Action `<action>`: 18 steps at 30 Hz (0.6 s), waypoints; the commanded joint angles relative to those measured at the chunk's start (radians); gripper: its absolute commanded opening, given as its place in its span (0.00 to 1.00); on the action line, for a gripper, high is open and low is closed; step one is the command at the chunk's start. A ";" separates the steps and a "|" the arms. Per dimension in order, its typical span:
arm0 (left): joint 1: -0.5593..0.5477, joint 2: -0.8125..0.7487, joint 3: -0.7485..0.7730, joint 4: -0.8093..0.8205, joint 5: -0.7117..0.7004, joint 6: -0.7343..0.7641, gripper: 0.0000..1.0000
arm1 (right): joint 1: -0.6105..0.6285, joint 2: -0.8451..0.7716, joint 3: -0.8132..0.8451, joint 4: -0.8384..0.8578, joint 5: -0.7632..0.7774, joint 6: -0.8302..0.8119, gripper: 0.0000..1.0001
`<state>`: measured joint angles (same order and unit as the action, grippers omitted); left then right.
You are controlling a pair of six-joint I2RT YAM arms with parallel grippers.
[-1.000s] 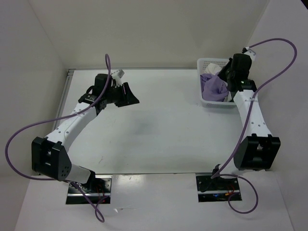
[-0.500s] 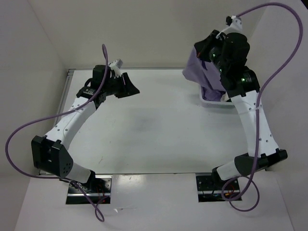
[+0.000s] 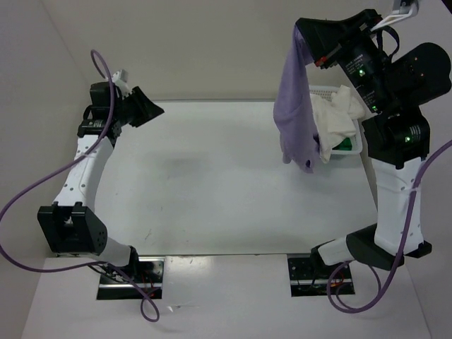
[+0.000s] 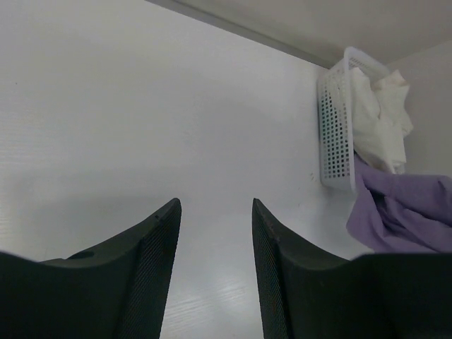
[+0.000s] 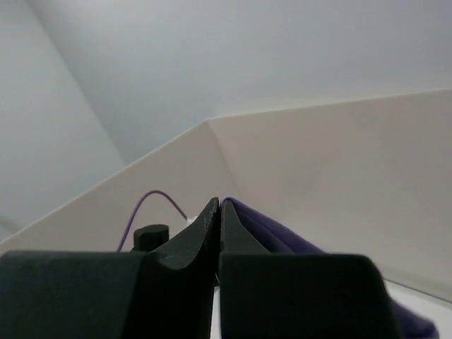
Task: Fold and stack the t-shirts
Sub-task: Move the crumpled T-shirt to the center of the board.
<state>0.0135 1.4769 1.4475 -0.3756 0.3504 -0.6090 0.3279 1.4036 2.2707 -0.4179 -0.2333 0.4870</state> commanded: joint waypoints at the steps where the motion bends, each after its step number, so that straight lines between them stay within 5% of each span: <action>1: -0.006 -0.012 -0.004 0.053 0.091 -0.027 0.52 | 0.007 0.076 0.087 0.096 -0.136 0.067 0.01; 10: -0.015 -0.053 0.002 0.008 -0.010 0.018 0.52 | 0.016 0.175 0.424 0.295 -0.379 0.307 0.01; 18: 0.051 -0.044 0.094 -0.002 -0.031 0.018 0.52 | 0.016 0.199 0.420 0.427 -0.474 0.475 0.01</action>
<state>0.0444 1.4574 1.4845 -0.3912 0.3332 -0.6071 0.3347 1.6203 2.6911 -0.1162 -0.6388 0.8730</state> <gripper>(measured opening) 0.524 0.015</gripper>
